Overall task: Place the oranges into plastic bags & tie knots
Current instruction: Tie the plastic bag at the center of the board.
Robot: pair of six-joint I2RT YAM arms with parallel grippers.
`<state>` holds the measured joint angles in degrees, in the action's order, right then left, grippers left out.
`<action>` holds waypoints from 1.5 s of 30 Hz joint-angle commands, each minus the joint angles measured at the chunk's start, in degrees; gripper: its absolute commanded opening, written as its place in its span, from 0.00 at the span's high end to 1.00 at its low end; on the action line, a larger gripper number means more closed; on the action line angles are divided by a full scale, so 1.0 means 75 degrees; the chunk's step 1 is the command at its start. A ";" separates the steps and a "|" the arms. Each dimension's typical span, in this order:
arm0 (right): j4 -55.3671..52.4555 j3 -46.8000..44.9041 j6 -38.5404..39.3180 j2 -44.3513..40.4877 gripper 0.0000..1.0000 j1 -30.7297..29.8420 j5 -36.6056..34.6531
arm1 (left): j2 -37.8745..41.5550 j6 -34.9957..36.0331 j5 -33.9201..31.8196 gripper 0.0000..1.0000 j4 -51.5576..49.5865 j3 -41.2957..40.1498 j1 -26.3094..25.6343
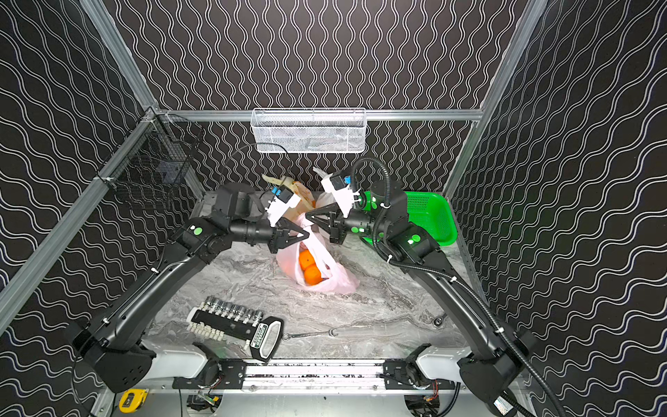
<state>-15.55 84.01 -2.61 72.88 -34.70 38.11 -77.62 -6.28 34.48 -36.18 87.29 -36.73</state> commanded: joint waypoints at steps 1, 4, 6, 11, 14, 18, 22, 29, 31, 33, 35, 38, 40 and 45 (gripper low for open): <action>-0.0913 0.0251 0.0747 -0.0169 1.00 0.0127 0.0460 | -0.0057 -0.0404 -0.0900 1.00 0.0288 0.0183 -0.0653; -0.1418 0.0379 0.1121 -0.0190 1.00 0.0302 0.0690 | -0.0052 -0.0532 -0.1284 1.00 0.0489 0.0096 -0.1122; -0.1353 0.0206 0.1042 -0.0306 1.00 0.0391 0.0343 | 0.0134 -0.0701 -0.1601 1.00 0.0778 -0.0264 -0.1129; -0.1118 -0.0172 0.0549 -0.0457 1.00 0.0415 -0.1431 | 0.0278 -0.0642 -0.2199 1.00 0.0910 -0.0672 -0.1118; -0.1196 -0.0193 0.0108 -0.0334 1.00 0.0406 -0.1908 | 0.0128 -0.0540 -0.2466 1.00 0.0817 -0.0725 -0.1039; -0.1151 -0.0419 -0.0577 -0.0416 1.00 0.0407 -0.3313 | 0.0190 -0.0613 -0.2066 1.00 0.1248 -0.0989 -0.0459; -0.1100 -0.0575 -0.1062 -0.0454 1.00 0.0407 -0.4129 | 0.0098 -0.0640 -0.1435 1.00 0.1530 -0.1018 -0.0039; -0.1701 0.0067 -0.0765 0.0040 1.00 0.0103 -0.3980 | -0.0122 -0.0848 -0.1069 1.00 0.1850 -0.1207 0.0670; -0.1616 -0.0042 -0.0633 -0.0086 1.00 -0.0219 -0.3991 | -0.0204 -0.0970 -0.0839 1.00 0.2055 -0.1303 0.0898; -0.1436 -0.0275 -0.0600 -0.0252 1.00 -0.0659 -0.4003 | -0.0300 -0.0984 -0.0649 1.00 0.2176 -0.1331 0.1038; -0.0922 -0.0705 -0.0774 -0.0416 1.00 -0.1087 -0.3959 | -0.0379 -0.0935 -0.0551 1.00 0.2143 -0.1285 0.1078; 0.0300 -0.1716 -0.1233 -0.0563 1.00 -0.1606 -0.3717 | -0.0444 -0.0875 -0.0437 1.00 0.2117 -0.1299 0.1152; 0.1053 -0.2335 -0.1324 -0.0564 1.00 -0.1731 -0.3416 | -0.0437 -0.0888 -0.0348 1.00 0.2165 -0.1366 0.1202; 0.1684 -0.3201 -0.1093 -0.0386 1.00 -0.1749 -0.3565 | -0.0349 -0.0856 -0.0172 1.00 0.2142 -0.1489 0.1271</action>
<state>-10.11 61.32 -11.31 69.58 -47.64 11.14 -80.84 -13.26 31.20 -21.74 76.49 -27.46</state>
